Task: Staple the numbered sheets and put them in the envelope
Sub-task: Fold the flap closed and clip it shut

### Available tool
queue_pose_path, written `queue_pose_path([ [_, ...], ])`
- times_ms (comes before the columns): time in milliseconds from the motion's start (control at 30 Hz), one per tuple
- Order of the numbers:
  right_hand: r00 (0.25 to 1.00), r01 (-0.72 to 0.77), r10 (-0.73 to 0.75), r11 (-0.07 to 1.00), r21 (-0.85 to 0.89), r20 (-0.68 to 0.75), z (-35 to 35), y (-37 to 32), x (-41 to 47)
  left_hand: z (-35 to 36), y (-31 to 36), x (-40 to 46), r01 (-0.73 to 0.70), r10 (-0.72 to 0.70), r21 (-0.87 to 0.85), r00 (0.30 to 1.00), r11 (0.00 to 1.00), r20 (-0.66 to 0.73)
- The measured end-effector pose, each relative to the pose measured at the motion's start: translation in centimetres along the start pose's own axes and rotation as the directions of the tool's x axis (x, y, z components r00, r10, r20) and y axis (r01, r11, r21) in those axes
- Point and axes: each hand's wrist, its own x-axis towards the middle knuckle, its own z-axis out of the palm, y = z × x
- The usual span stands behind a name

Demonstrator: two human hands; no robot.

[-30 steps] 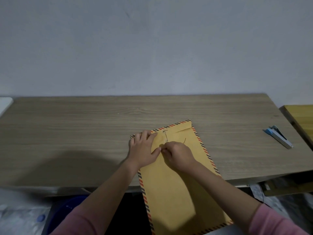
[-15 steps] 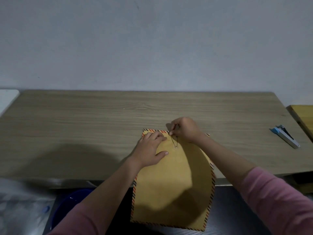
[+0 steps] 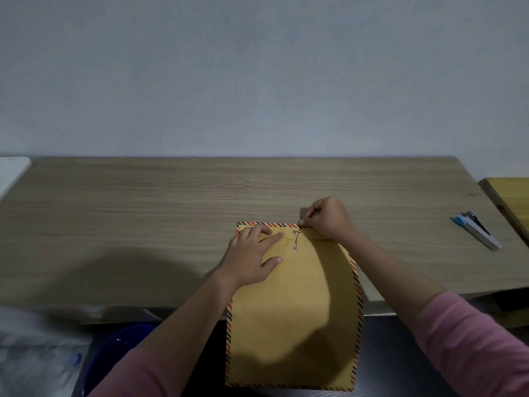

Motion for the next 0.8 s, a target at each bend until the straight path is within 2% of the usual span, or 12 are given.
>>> queue_pose_path([
  [200, 0.997, 0.012, -0.015, 0.999, -0.044, -0.071, -0.7, 1.7, -1.3, 0.2, 0.6, 0.3, 0.035, -0.037, 0.102, 0.999, 0.994, 0.015],
  [333, 0.989, 0.098, -0.098, 0.995, -0.004, -0.109, -0.5, 0.7, -0.8, -0.3, 0.6, 0.8, 0.014, -0.021, 0.130, 0.999, 0.991, 0.050],
  [433, 0.985, 0.160, -0.163, 0.986, -0.055, -0.059, 0.3, -1.1, 0.0, -0.4, 0.8, 0.7, 0.012, -0.018, 0.112, 0.999, 0.994, 0.048],
  [600, 0.977, 0.200, -0.186, 0.968, -0.153, 0.104, 1.6, -3.0, 0.9, -0.2, 0.9, 0.5, -0.008, 0.006, 0.126, 1.000, 0.992, 0.018],
  [800, 0.982, 0.156, -0.146, 0.984, -0.080, 0.122, 1.6, -2.5, 1.4, 0.1, 1.0, 0.3, -0.114, 0.113, 0.133, 0.994, 0.985, 0.011],
])
